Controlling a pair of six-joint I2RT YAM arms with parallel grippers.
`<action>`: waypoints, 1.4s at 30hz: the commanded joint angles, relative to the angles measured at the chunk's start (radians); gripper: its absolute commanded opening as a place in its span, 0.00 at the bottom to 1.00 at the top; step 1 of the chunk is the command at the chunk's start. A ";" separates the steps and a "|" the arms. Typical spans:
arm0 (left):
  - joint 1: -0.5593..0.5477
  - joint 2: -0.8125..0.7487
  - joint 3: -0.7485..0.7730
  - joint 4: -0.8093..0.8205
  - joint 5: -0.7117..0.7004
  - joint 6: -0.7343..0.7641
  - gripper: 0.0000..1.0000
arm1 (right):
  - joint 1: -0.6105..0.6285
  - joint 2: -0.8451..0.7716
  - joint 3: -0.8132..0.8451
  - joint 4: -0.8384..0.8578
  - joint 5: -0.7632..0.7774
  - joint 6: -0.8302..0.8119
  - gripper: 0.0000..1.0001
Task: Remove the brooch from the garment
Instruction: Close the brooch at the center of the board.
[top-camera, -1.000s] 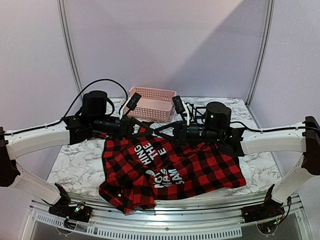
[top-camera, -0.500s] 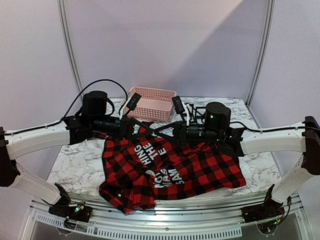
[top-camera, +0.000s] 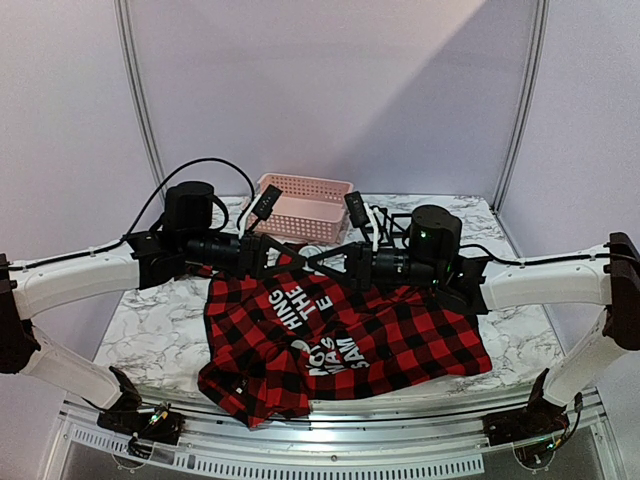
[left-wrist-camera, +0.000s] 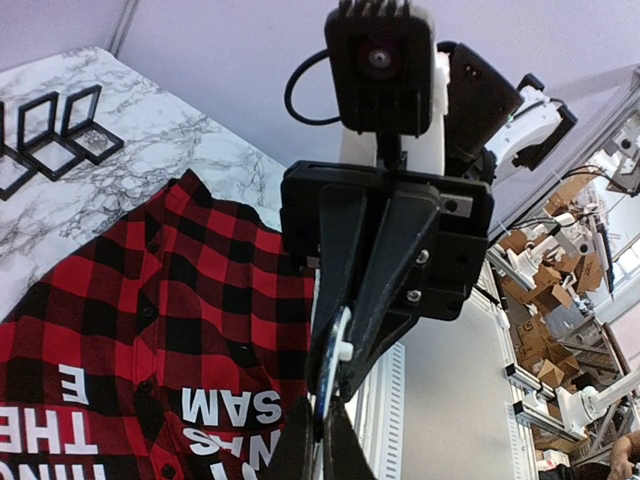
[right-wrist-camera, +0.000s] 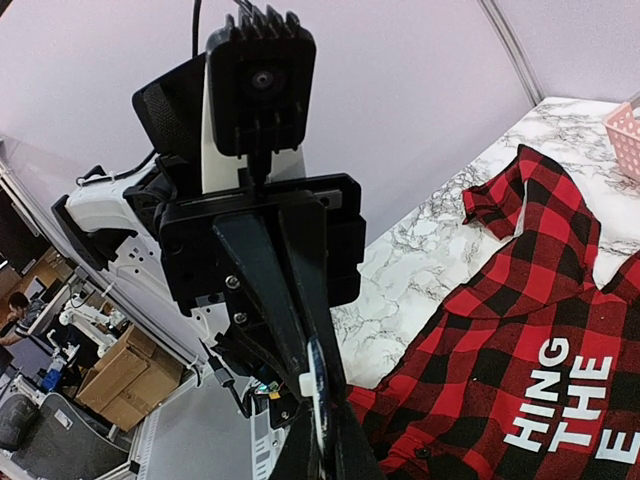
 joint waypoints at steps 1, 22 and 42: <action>-0.007 0.001 -0.003 0.013 0.051 0.008 0.00 | -0.011 -0.001 -0.009 -0.062 0.154 0.028 0.03; 0.000 0.030 0.028 -0.082 -0.030 0.038 0.00 | -0.013 -0.028 -0.067 0.024 0.146 0.028 0.04; 0.054 0.074 0.035 -0.131 -0.077 0.002 0.00 | -0.013 -0.051 -0.107 0.068 0.138 0.016 0.06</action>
